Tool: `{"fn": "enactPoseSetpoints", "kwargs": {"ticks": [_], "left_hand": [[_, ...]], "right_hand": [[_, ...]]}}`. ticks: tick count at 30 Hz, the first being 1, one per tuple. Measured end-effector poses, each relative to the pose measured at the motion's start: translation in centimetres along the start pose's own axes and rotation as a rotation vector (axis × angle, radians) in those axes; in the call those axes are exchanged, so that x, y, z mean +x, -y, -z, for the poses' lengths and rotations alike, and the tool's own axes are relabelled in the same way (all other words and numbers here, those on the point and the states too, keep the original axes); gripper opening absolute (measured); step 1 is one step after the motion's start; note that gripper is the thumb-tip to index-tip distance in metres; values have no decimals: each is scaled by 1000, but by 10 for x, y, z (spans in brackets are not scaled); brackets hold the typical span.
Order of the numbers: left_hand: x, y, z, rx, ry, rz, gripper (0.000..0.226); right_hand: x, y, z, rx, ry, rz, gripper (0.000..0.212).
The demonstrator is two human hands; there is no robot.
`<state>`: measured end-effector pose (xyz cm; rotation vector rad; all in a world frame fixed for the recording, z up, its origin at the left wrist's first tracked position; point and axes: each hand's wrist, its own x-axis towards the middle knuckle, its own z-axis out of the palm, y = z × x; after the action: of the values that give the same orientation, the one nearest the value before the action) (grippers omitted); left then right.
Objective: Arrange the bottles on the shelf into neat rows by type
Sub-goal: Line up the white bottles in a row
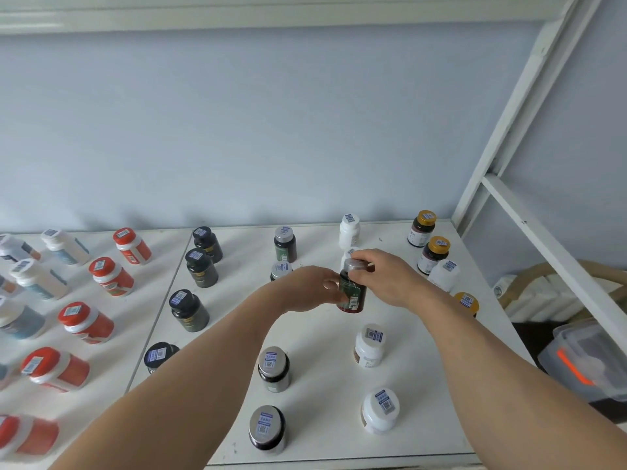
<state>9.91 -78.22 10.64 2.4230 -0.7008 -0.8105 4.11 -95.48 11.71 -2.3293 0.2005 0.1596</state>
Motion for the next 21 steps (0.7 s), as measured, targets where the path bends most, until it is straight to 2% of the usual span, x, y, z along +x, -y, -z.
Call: {"fn": "enactPoseSetpoints", "kwargs": {"ticks": [4, 9, 14, 21], "left_hand": [[-13, 4, 5, 371, -90, 26, 47], [-28, 23, 5, 715, -191, 7, 36], [-40, 48, 5, 793, -276, -53, 30], [-52, 79, 18, 756, -347, -106, 31]], "right_hand": [[-2, 2, -12, -34, 49, 55, 32], [-5, 7, -30, -61, 80, 124, 35], [-4, 14, -53, -85, 82, 160, 39], [-1, 34, -88, -57, 82, 156, 43]]}}
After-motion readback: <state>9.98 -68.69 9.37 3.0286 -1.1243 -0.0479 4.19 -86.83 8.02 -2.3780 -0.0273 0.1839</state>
